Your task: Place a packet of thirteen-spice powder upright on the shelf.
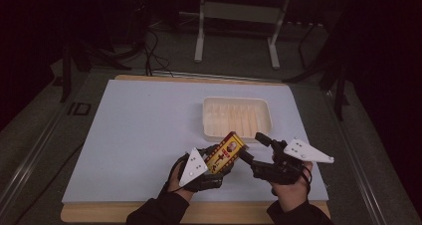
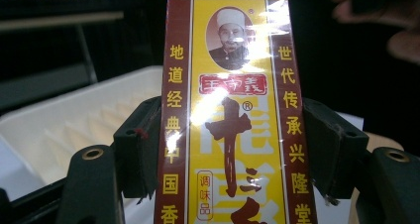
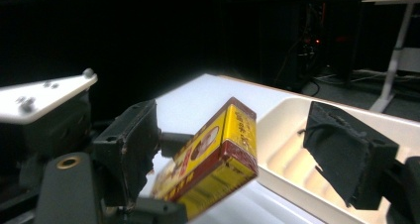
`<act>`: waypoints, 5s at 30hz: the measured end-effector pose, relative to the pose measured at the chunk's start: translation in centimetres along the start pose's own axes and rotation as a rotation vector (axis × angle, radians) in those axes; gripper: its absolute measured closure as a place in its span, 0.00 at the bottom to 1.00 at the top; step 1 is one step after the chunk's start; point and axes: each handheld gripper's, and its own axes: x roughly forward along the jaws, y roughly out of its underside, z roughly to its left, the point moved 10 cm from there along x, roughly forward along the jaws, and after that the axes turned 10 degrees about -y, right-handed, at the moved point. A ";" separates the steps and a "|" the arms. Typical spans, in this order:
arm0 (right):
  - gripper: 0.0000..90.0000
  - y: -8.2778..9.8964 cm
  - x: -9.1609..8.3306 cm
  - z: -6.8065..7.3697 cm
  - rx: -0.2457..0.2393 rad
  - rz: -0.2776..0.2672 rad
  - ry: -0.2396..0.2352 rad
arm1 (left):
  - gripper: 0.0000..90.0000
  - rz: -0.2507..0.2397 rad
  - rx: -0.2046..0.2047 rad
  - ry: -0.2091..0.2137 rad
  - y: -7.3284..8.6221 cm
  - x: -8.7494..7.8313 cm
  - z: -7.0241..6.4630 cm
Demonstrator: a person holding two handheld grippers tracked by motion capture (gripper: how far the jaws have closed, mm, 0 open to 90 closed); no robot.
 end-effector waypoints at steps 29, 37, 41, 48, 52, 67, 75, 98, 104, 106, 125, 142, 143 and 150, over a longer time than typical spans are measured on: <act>0.73 0.6 4.4 1.0 0.325 -0.030 -0.039 | 0.36 -0.134 -0.035 -0.045 -1.0 -0.6 0.4; 0.75 0.5 4.8 1.1 0.277 0.004 -0.009 | 0.36 -0.115 -0.039 -0.064 -1.0 -0.5 0.6; 0.75 0.1 5.1 1.2 0.268 0.000 -0.026 | 0.30 -0.100 -0.016 -0.081 -1.2 -0.7 0.7; 0.75 -0.1 5.6 1.0 0.226 0.015 -0.005 | 0.14 -0.045 -0.043 -0.116 -1.1 -0.6 1.2; 0.75 -0.1 5.7 0.7 0.192 0.018 0.021 | 0.03 -0.024 -0.065 -0.112 -1.0 -0.6 1.3; 0.75 -3.2 4.8 -1.9 0.064 -0.031 0.147 | 0.02 0.071 -0.138 -0.147 0.5 -3.0 3.7; 0.75 -5.3 4.4 -4.4 -0.001 -0.046 0.237 | 0.02 0.082 -0.147 -0.157 1.6 -3.8 3.4; 0.75 -5.6 5.1 -13.2 -0.056 -0.077 0.549 | 0.02 0.102 -0.152 -0.198 2.9 -3.4 4.0; 0.75 -4.2 6.0 -14.4 -0.025 -0.084 0.581 | 0.02 0.113 -0.135 -0.195 3.2 -3.3 3.8; 0.75 -3.9 6.3 -14.8 -0.027 -0.085 0.596 | 0.02 0.112 -0.123 -0.199 3.2 -3.2 3.7; 0.75 0.9 7.3 -18.0 0.088 -0.050 0.635 | 0.02 0.114 -0.131 -0.195 3.3 -3.2 3.8; 0.76 1.9 6.8 -18.0 0.100 -0.052 0.658 | 0.02 0.129 -0.133 -0.181 3.5 -3.1 3.7; 0.75 1.9 6.7 -18.0 0.094 -0.049 0.665 | 0.02 0.126 -0.134 -0.181 3.4 -3.2 3.7; 0.76 2.7 7.4 -18.0 0.086 -0.022 0.669 | 0.02 0.131 -0.136 -0.179 3.5 -3.1 3.7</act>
